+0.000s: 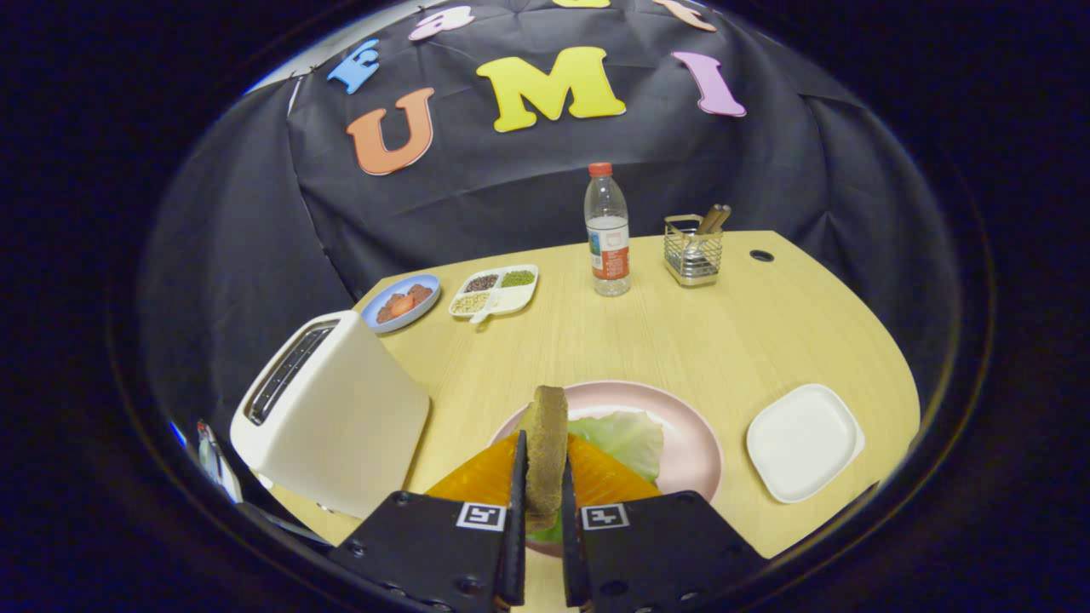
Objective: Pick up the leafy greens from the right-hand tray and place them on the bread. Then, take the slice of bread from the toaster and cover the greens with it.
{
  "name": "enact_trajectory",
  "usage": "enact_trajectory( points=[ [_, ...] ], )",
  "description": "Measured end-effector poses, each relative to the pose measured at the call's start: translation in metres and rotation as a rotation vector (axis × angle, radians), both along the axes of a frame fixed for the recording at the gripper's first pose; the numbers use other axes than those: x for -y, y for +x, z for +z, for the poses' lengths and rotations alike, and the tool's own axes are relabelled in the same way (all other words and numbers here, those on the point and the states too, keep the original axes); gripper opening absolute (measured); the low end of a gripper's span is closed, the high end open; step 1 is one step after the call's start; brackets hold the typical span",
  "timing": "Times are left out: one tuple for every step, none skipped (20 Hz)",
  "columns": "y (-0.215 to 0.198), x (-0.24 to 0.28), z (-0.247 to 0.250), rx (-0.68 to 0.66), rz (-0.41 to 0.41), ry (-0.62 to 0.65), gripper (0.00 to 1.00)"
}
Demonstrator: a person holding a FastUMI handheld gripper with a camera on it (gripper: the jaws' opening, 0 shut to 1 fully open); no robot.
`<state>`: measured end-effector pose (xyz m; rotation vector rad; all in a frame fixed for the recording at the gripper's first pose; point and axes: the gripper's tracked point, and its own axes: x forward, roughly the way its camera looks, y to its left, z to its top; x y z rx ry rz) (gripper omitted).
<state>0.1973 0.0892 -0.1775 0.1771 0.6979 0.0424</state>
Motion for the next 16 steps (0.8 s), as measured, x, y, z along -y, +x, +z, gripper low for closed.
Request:
enact_trajectory(
  points=[
    [0.000,0.006,-0.004,0.004,0.002,-0.014,0.17],
    [-0.001,0.011,-0.008,0.007,0.002,-0.029,0.18],
    [0.001,0.017,-0.012,0.015,-0.001,-0.048,0.19],
    [0.000,0.020,-0.016,0.014,0.002,-0.057,0.26],
    [0.000,0.023,-0.022,0.011,0.000,-0.066,0.26],
    [0.000,0.028,-0.024,0.012,-0.002,-0.075,0.31],
    [0.000,0.029,-0.028,0.010,-0.001,-0.073,0.32],
    [0.000,0.031,-0.031,0.011,-0.009,-0.072,0.33],
    [0.000,0.035,-0.032,0.015,-0.013,-0.074,0.38],
    [0.000,0.037,-0.034,0.012,-0.015,-0.068,0.40],
    [-0.001,0.039,-0.037,0.005,-0.023,-0.062,0.42],
    [-0.002,0.042,-0.039,0.001,-0.033,-0.062,0.44],
    [-0.003,0.043,-0.041,-0.003,-0.038,-0.053,0.47],
    [-0.003,0.046,-0.042,0.001,-0.056,-0.057,0.49],
    [-0.003,0.049,-0.043,0.005,-0.067,-0.064,0.54],
    [-0.003,0.049,-0.045,0.004,-0.072,-0.066,0.59]
  ],
)
